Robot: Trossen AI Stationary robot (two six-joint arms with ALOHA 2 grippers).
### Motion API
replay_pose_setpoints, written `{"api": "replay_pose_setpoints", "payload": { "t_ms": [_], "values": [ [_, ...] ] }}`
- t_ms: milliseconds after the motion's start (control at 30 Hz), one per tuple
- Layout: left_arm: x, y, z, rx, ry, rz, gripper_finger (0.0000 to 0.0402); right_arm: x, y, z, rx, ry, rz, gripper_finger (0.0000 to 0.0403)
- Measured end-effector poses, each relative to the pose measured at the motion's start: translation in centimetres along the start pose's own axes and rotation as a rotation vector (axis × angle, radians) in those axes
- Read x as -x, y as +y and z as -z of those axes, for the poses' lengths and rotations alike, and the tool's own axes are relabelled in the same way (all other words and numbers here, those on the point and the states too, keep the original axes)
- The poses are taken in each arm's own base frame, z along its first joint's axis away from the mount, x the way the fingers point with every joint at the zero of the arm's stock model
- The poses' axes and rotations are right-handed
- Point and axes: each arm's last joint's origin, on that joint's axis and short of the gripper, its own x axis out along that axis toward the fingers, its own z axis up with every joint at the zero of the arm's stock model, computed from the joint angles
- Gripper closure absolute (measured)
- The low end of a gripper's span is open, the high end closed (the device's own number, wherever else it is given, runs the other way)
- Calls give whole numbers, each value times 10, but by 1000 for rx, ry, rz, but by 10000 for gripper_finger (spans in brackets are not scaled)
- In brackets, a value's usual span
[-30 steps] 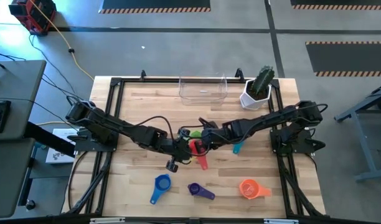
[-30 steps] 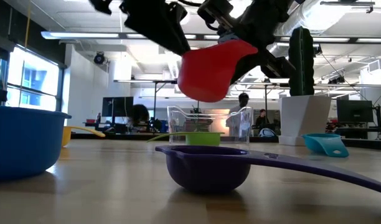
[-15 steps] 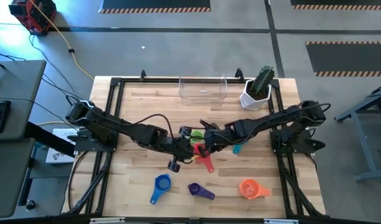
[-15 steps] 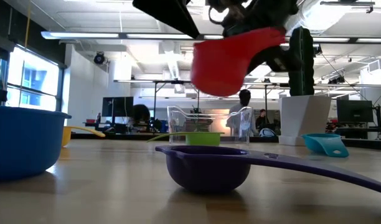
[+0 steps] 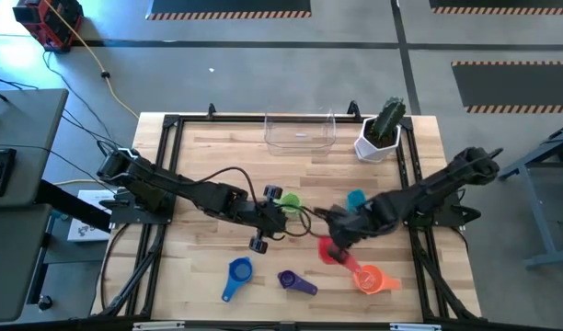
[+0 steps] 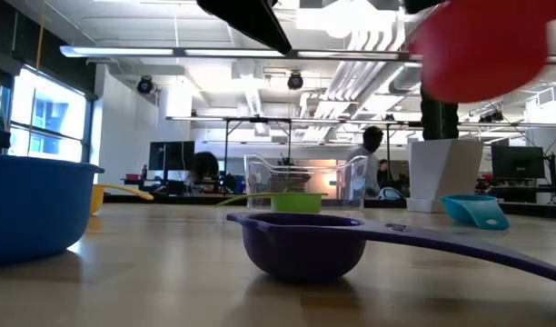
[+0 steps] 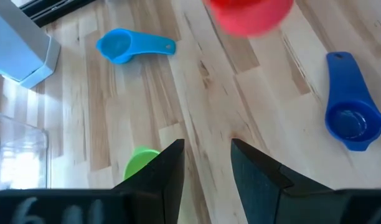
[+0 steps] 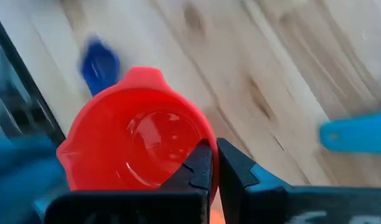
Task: Nest measuring cups in basket
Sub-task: Stack the red measuring cup on the top of the orange measuring cup
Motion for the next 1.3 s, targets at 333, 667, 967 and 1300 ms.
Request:
{"api": "replay_pose_setpoints", "payload": {
  "t_ms": [333, 667, 967, 1300],
  "values": [
    [-2, 11, 2, 26, 8, -25, 282, 13, 22, 60, 232, 70, -19, 403],
    [-6, 34, 0, 163, -44, -76, 282, 19, 25, 99, 242, 149, 34, 403],
    [-7, 40, 1, 187, -53, -87, 282, 20, 22, 104, 351, 174, 59, 402],
    [-7, 40, 1, 229, -51, -85, 282, 9, 26, 104, 503, 144, 89, 402]
  ]
}}
